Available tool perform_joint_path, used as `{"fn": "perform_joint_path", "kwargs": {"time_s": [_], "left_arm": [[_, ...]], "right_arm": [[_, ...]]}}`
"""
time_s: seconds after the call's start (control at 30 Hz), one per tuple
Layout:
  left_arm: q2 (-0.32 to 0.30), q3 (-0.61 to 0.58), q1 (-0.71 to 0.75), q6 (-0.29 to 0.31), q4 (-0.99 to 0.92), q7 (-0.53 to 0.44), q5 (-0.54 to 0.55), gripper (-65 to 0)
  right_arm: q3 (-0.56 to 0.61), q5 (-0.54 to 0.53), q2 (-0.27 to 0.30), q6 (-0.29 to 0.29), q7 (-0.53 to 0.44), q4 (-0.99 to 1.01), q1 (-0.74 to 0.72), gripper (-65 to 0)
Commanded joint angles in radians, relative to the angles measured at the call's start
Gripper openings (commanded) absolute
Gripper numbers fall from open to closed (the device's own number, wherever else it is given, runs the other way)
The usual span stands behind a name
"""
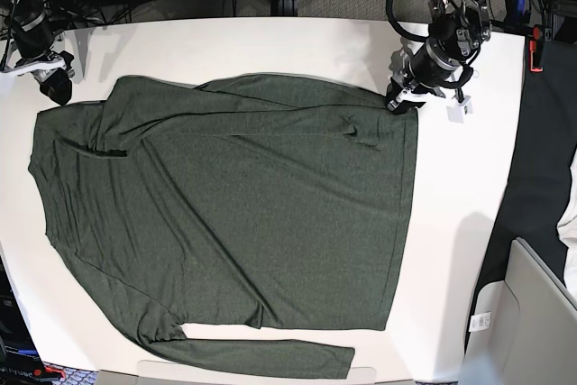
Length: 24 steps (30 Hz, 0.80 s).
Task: Fold the T-shirt properly
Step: 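Regrasp the shirt edge with the left gripper near the hem corner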
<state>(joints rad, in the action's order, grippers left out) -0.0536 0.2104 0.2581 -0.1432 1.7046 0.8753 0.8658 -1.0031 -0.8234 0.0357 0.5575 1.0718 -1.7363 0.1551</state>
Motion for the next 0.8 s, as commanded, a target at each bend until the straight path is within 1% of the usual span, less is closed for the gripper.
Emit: {"fn": "perform_joint_path", "kwargs": {"time_s": [0.0,0.07,0.27,0.43,0.63,0.7,0.77], "left_arm": [[-0.005,0.002,0.013,-0.020,0.027,0.032,-0.026,-65.0],[-0.007,0.002,0.019,-0.020,0.074,0.032,-0.026,-65.0],[-0.009,0.004,0.102,-0.020,0.190,0.032,-0.026,-65.0],[-0.009,0.007,0.132,-0.020,0.208,0.032,-0.026,-65.0],[-0.009,0.048,0.134,-0.020,0.208,0.032,-0.026,-65.0],[-0.016,0.048,0.134,-0.020,0.208,0.032,-0.026,-65.0],[-0.022,0.047,0.134,-0.020,0.208,0.032,-0.026,-65.0]], "right_arm": [[-0.004,-0.026,0.016,0.006,-0.021,-0.017,-0.004,-46.4],[-0.004,-0.026,0.016,0.006,-0.021,-0.017,-0.004,-46.4],[-0.003,-0.017,0.013,0.005,-0.021,-0.009,-0.010,-46.4],[-0.003,0.006,0.017,0.005,-0.021,0.042,-0.022,-46.3],[-0.003,0.009,0.020,0.003,-0.021,0.134,-0.055,-46.2],[-0.003,0.009,0.020,0.003,-0.021,0.161,-0.067,-43.7],[-0.003,0.009,0.020,0.002,-0.021,0.187,-0.070,-38.0]]}}
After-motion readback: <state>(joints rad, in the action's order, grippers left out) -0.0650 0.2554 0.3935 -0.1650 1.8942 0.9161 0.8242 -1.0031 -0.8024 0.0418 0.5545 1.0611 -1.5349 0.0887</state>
